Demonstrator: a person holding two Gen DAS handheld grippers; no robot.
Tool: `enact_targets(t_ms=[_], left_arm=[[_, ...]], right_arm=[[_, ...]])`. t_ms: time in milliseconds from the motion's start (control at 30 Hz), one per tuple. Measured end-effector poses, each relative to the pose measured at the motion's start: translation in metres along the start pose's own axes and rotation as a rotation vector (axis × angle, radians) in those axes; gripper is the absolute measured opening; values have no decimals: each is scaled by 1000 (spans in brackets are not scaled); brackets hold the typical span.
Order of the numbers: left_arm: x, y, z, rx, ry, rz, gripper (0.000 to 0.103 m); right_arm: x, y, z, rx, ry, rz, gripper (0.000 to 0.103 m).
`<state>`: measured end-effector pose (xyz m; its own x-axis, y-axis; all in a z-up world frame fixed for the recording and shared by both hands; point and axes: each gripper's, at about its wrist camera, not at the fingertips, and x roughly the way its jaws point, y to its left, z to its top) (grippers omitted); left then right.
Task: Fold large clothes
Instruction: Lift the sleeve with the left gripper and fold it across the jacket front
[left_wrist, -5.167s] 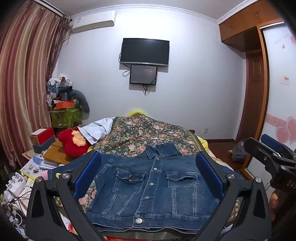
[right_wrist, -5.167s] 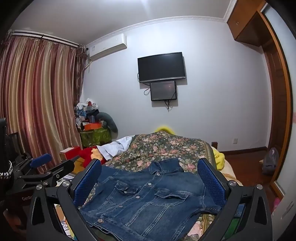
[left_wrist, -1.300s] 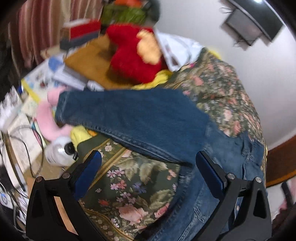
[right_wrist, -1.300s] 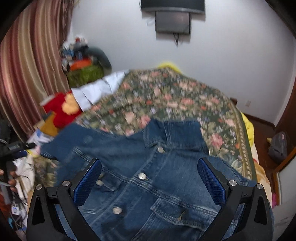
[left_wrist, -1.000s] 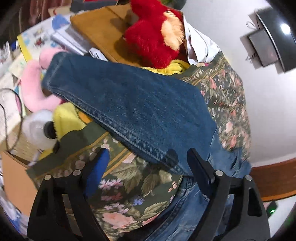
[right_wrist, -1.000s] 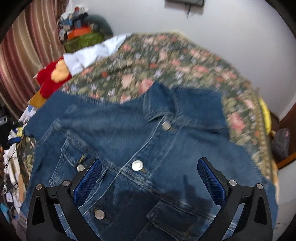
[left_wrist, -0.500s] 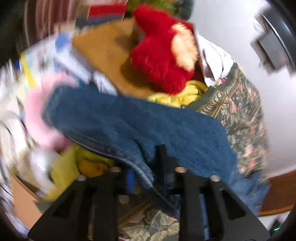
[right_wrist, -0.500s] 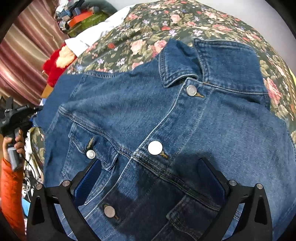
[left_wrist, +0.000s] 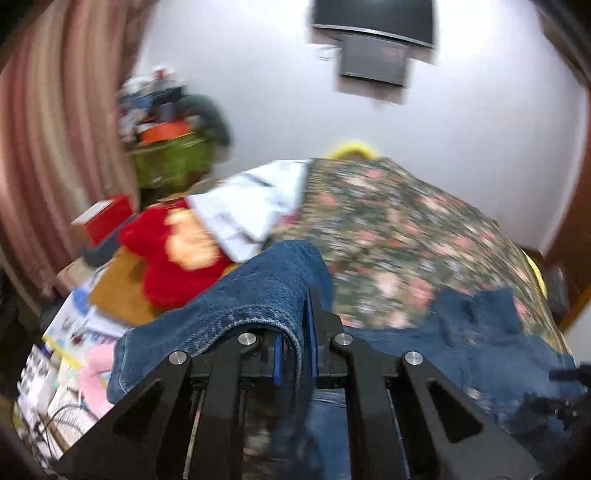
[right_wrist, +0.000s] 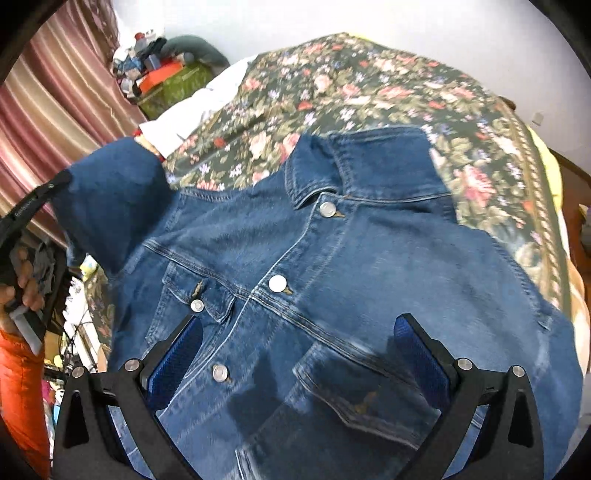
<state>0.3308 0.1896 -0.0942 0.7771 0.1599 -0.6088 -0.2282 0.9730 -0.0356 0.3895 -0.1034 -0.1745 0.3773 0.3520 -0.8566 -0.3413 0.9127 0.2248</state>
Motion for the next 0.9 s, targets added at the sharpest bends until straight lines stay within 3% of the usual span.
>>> enact_targets(t_ms=[133, 200, 367, 467, 500, 533, 600, 700, 900], left_arm=[[19, -54, -24, 91, 95, -107, 10], [41, -74, -48, 106, 204, -163, 10], [88, -98, -101, 34, 471, -228, 10], [92, -98, -122, 11, 559, -221, 11], [91, -91, -124, -14, 578, -229, 17], [85, -86, -124, -37, 585, -238, 21], [72, -67, -120, -97, 576, -263, 44], [44, -33, -113, -185, 490, -276, 64], [36, 51, -96, -395, 414, -197, 67]], right_arm=[[-26, -12, -11, -6, -33, -18, 103], [-37, -19, -19, -13, -48, -33, 103], [-56, -39, -37, 5, -67, -35, 103], [-60, -49, -44, 23, -67, -37, 103], [-61, -52, -46, 28, -66, -39, 103], [-61, -54, -47, 32, -66, -39, 103], [-61, -58, -49, 44, -67, -37, 103], [-57, -61, -47, 62, -64, -29, 103], [-45, -56, -40, 90, -47, 2, 103]])
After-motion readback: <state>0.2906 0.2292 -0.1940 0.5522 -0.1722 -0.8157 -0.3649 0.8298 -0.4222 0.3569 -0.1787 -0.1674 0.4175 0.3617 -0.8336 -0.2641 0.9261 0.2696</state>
